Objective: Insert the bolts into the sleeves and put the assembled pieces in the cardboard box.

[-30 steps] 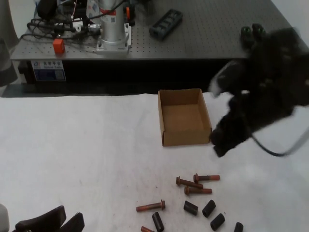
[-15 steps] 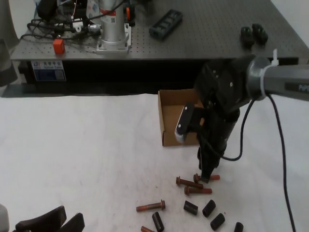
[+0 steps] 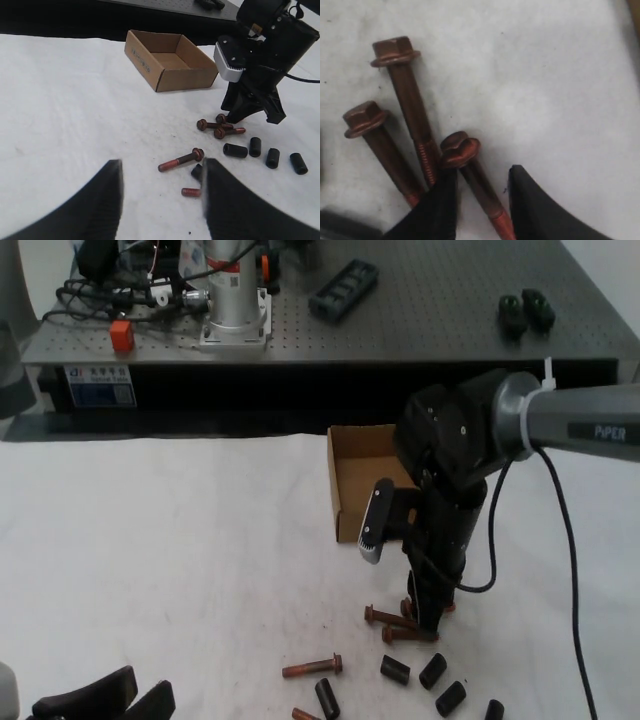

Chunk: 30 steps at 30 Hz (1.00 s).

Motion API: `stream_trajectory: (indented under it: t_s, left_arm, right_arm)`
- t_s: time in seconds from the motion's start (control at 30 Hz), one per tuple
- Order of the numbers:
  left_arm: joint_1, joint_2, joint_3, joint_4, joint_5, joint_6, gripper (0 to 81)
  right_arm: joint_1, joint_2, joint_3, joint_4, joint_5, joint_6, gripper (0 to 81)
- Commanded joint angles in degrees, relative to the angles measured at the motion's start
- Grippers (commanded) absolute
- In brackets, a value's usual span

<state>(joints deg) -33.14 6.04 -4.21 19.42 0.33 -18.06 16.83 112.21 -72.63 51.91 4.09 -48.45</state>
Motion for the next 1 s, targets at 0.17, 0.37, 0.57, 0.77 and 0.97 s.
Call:
stream_trajectory:
  t_s: [0.17,0.37,0.57,0.77,0.97]
  left_arm:
    - [-0.23,-0.2,-0.1,-0.65,0.43,-1.18,35.5]
    - [-0.23,-0.2,-0.1,-0.65,3.06,-2.37,31.6]
    - [-0.23,5.68,-0.1,-5.26,7.96,0.86,22.5]
    - [-0.23,22.97,-4.85,-7.61,14.45,7.24,22.5]
    - [-0.23,47.39,-19.52,-7.43,20.44,18.06,22.5]
  right_arm:
    - [0.35,1.09,-0.32,-2.13,-0.39,-0.39,16.8]
    - [0.35,1.38,-0.32,-4.57,-0.39,-0.06,2.7]
    - [-1.66,-1.47,-0.32,-9.8,-1.64,7.69,2.7]
    - [-5.7,-11.19,-0.32,-7.27,-8.0,16.57,2.7]
    - [-9.29,-22.97,4.25,-4.72,-15.41,24.75,2.7]
